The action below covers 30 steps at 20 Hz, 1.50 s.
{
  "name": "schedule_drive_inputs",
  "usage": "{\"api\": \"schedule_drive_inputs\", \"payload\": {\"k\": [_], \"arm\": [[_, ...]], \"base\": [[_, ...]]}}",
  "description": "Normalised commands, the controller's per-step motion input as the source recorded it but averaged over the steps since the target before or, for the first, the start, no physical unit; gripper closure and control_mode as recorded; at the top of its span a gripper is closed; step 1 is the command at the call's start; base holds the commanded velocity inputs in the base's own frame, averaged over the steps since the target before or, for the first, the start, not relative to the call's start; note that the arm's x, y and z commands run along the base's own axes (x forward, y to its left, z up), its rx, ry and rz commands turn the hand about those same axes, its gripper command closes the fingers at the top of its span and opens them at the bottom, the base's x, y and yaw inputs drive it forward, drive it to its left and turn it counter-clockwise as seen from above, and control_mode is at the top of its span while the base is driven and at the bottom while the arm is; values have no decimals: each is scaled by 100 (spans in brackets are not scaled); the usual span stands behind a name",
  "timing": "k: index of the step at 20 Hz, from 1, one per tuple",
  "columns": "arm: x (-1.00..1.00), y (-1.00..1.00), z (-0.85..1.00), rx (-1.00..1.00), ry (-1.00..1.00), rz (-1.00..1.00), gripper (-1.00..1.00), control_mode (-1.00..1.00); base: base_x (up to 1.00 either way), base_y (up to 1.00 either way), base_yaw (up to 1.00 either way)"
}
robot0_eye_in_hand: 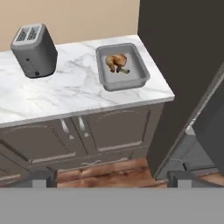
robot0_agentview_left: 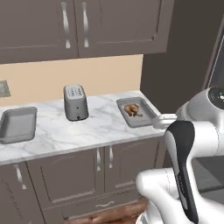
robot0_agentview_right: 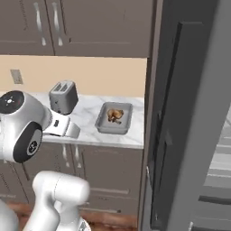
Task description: Place one mushroom and one chicken drumstick in each tupperware on the nearby counter, to pack two identical lunches.
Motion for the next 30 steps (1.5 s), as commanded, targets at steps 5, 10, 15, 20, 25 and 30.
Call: {"api": "schedule_drive_inputs", "payload": {"k": [5, 10, 15, 20, 25, 30], "arm": [[0, 0, 0, 0, 0, 0, -100, 100], [0, 0, 0, 0, 0, 0, -100, 100], [0, 0, 0, 0, 0, 0, -100, 100], [0, 0, 0, 0, 0, 0, -100, 100], [0, 0, 0, 0, 0, 0, -100, 100], [0, 0, 0, 0, 0, 0, -100, 100]], "base": [[-100, -59, 18], [-98, -49, 25], [-92, -42, 22], [-61, -53, 7], [-8, -92, 0], [0, -100, 0]]}}
